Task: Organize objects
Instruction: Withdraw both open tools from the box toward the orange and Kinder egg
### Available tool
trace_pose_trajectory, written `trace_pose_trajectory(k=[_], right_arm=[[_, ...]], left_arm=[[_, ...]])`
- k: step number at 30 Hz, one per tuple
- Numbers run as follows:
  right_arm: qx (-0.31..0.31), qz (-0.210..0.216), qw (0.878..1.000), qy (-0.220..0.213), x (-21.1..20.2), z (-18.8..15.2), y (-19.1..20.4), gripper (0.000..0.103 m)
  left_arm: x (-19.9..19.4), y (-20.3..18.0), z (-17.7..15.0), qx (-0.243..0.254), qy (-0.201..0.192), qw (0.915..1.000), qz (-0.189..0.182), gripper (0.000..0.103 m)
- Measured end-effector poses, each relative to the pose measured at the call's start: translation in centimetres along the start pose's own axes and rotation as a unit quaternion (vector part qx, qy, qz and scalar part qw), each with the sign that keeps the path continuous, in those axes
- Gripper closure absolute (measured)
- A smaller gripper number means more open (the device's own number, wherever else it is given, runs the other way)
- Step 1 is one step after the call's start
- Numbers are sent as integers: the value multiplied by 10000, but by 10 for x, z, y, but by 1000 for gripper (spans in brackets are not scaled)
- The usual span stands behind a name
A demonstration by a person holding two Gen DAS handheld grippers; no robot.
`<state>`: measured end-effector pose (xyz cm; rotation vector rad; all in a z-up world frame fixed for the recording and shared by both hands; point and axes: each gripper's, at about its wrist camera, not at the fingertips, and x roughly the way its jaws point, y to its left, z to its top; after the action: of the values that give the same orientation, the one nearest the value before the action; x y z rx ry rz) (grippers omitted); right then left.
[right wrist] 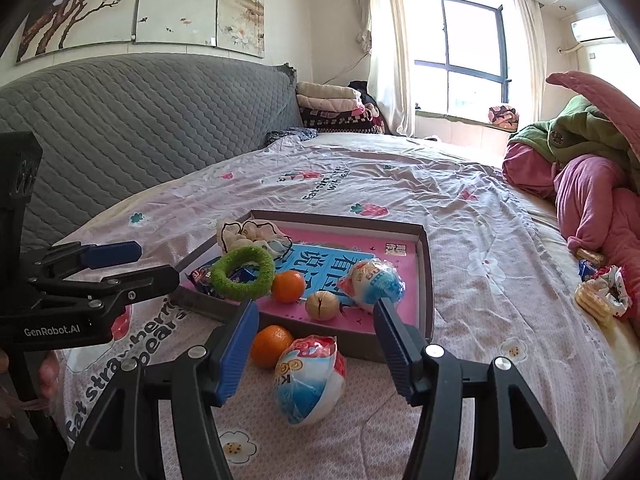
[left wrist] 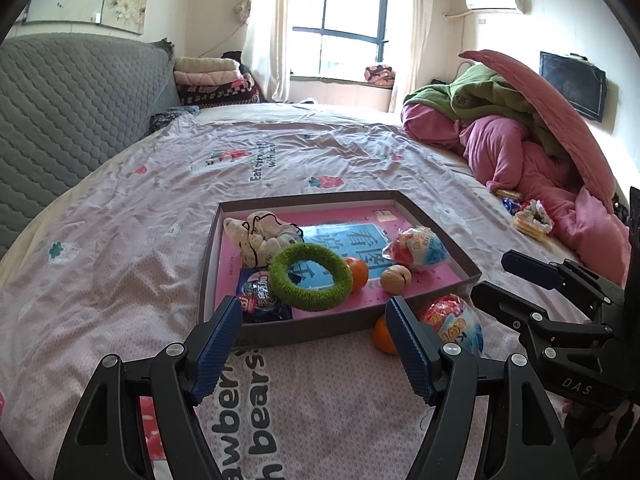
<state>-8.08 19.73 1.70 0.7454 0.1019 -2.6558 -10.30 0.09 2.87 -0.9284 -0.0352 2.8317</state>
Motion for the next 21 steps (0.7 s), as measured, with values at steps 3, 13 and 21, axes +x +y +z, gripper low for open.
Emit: trace_pose_trajectory(k=[3, 13, 21], right_arm=[[19, 15, 10000, 17, -2, -3, 0, 44], [-212, -2, 9996, 179, 0, -11, 8, 43], [-270, -31, 9985, 478, 13, -17, 11, 44]], left_arm=[[-1, -1, -4, 29, 35, 10000, 9, 28], [9, -3, -17, 111, 240, 9996, -29, 28], [26, -12, -27, 244, 453, 9986, -112, 28]])
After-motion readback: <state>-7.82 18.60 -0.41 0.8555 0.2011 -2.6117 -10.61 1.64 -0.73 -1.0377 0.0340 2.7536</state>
